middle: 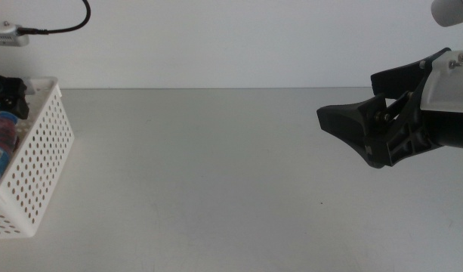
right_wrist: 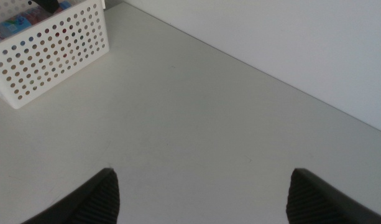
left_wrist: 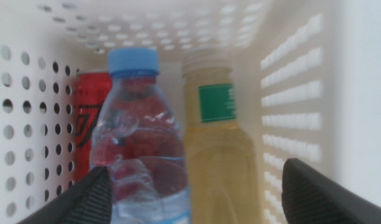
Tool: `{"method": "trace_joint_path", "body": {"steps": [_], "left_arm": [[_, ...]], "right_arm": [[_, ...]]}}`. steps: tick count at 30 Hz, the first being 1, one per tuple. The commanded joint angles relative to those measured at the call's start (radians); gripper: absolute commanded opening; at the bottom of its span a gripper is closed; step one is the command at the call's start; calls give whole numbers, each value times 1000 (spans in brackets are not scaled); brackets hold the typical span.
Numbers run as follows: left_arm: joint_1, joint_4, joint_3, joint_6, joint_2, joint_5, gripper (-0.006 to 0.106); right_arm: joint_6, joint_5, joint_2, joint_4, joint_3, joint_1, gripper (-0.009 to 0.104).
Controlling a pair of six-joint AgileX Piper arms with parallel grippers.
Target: Use arms to grab the bottles and put them into the dustbin to the left of the table.
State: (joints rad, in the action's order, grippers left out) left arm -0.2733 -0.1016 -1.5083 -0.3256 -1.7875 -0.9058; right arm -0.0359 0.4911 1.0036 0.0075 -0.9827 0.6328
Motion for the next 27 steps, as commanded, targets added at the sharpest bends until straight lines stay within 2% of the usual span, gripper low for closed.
{"method": "trace_joint_path", "body": {"steps": [1,6,18,23,27], "left_arm": [[24,-6,-30,57,100,15,94],[90,-25,-30,129,183,-28,94],[342,-39,-24,115,425,-45,94],[450,21,136,197,583,153,94],[470,52,290,224,716,277,94]], "right_arm": [[-8,-63,-12,-7,-36,0,78],[-8,-63,-12,-7,-36,0,78],[-8,-63,-12,-7,-36,0,78],[-8,-63,-12,-7,-36,0,78],[-8,-63,-12,-7,-36,0,78]]}}
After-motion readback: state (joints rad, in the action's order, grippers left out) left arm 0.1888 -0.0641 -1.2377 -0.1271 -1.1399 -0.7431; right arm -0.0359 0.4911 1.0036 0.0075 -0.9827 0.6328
